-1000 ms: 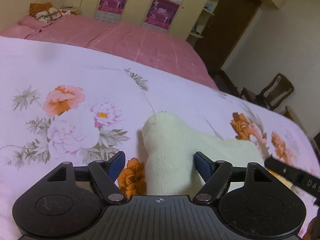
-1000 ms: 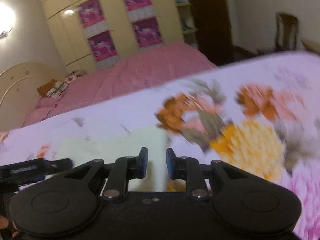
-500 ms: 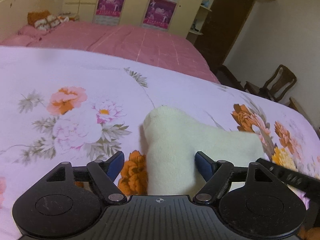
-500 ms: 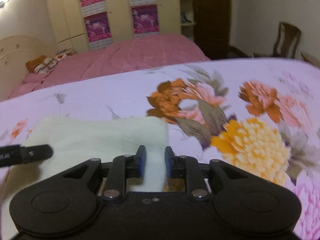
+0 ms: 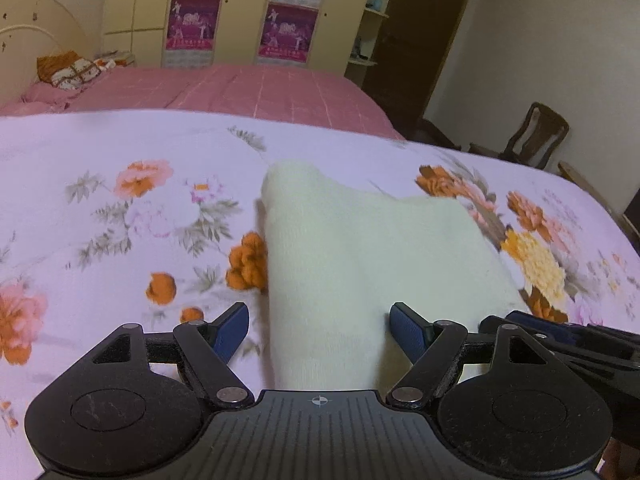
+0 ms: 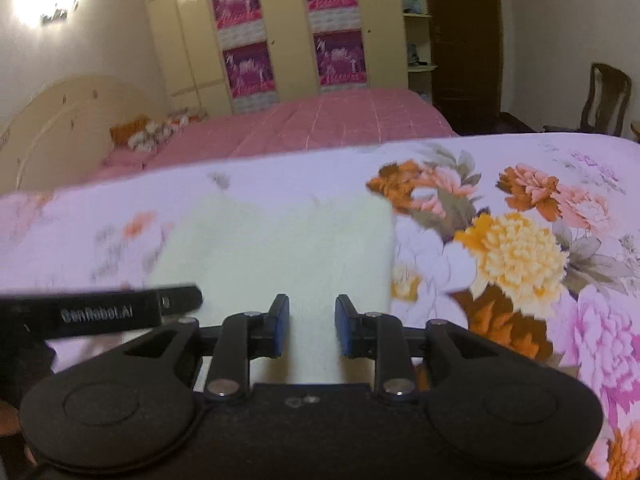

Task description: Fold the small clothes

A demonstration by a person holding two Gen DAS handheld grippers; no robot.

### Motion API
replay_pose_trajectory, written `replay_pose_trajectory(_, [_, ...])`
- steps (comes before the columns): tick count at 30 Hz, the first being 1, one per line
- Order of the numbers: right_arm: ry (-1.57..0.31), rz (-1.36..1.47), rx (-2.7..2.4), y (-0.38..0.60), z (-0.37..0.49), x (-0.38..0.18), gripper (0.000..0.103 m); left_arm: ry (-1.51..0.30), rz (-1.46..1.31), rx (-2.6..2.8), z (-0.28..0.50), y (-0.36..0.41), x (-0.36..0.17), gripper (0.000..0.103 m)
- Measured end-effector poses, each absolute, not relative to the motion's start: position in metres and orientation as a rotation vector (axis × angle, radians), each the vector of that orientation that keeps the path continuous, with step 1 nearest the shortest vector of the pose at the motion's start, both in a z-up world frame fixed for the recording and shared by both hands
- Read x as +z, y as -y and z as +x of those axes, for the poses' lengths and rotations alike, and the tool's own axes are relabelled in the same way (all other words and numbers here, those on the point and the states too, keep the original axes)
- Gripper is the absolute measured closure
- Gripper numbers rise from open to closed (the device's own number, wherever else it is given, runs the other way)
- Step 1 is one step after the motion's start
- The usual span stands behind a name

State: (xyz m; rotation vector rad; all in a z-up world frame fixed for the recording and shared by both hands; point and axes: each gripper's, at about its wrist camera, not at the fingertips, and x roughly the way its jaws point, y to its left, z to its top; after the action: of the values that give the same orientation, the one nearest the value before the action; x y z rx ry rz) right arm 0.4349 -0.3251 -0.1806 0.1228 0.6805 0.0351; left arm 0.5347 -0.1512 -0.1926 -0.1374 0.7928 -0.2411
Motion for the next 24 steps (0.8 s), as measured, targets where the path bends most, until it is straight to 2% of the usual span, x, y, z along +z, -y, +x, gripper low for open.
replay_pose_trajectory(7, [-0.711, 0.139, -0.006, 0.335, 0.430, -0.190, 0.080, -0.816, -0.118, -0.236, 0.523, 0.155, -0.195, 0.026])
replay_pose_trajectory(10, [-0.740, 0.151, -0.009, 0.337, 0.421, -0.190, 0.078, -0.822, -0.105, -0.241, 0.510, 0.153, -0.195, 0.026])
replay_pose_trajectory(11, [-0.736, 0.161, -0.010, 0.339, 0.415, -0.188, 0.075, -0.819, -0.104, -0.243, 0.506, 0.152, -0.194, 0.026])
replay_pose_trajectory(16, [-0.721, 0.203, 0.045, 0.336, 0.381, -0.184, 0.075, -0.842, -0.086, -0.265, 0.481, 0.149, -0.200, 0.026])
replay_pose_trajectory(24, [-0.773, 0.087, 0.027, 0.319, 0.350, -0.200, 0.077, -0.854, -0.079, -0.287, 0.451, 0.144, -0.208, 0.026])
